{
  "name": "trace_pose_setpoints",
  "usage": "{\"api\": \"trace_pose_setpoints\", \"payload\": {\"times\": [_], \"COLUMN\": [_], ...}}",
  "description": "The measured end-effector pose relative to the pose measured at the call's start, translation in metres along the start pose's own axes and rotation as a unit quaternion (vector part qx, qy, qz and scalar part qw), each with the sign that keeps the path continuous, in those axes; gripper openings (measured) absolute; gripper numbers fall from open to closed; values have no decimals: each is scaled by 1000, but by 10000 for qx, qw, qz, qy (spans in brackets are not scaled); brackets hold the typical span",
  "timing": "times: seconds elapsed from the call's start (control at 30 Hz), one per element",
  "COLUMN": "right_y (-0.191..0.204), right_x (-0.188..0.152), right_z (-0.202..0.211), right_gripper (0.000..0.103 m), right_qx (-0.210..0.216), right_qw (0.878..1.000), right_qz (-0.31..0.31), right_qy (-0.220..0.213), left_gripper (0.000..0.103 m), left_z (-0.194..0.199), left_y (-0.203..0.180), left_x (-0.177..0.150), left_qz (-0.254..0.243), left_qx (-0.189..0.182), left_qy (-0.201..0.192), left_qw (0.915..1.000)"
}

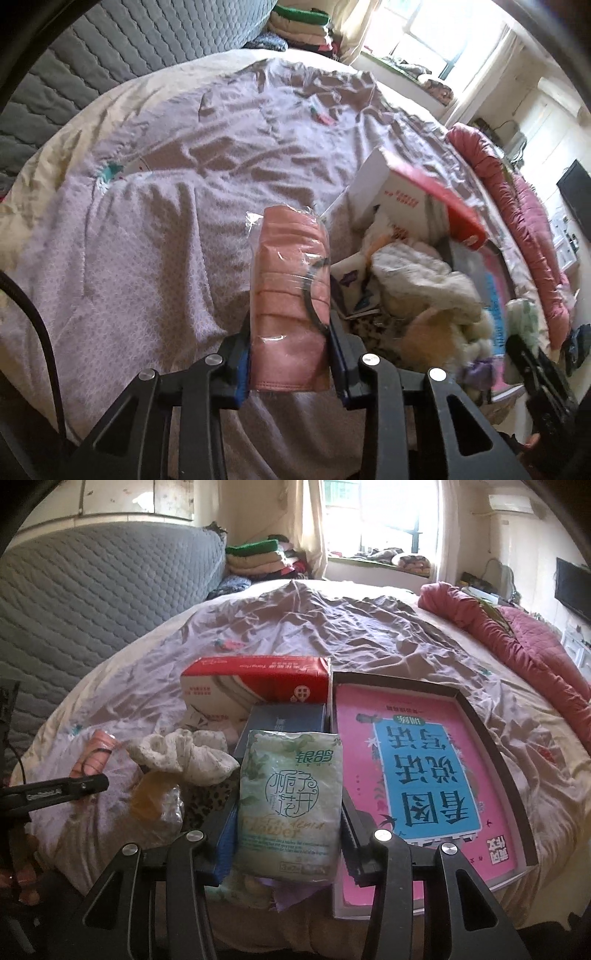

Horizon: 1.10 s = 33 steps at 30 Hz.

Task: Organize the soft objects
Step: 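Grasp the pink wrapped towel with the left gripper while the right grasps the green tissue pack, then carry the towel and tissue pack in both grippers over the pink tray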

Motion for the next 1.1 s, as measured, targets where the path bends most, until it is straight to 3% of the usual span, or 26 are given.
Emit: {"api": "trace_pose_setpoints", "payload": {"times": [0.47,0.8,1.1], "right_y": [-56,-122,-188], "right_x": [14,11,-9], "right_z": [35,49,41], "right_gripper": [49,49,49], "right_qx": [27,-203,-420], "right_qw": [9973,9920,9829], "right_qz": [-639,-1168,-1775], "right_qy": [-357,-445,-245], "left_gripper": [35,35,35], "left_z": [47,33,-9], "left_y": [-98,-191,-261], "left_x": [2,-18,-50], "left_qz": [-813,-1521,-2032], "left_qx": [-374,-634,-771], "left_qy": [-267,-40,440], "left_qw": [9956,9863,9751]}}
Point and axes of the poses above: each gripper's, at about its wrist camera, not at the fingertips, and z roughly against the way its jaws point, y to its left, x to its top, the point moved 10 cm from there along -z, roughly the way its jaws point, and after that the axes turned 5 degrees about -x, right-handed, at the moved point
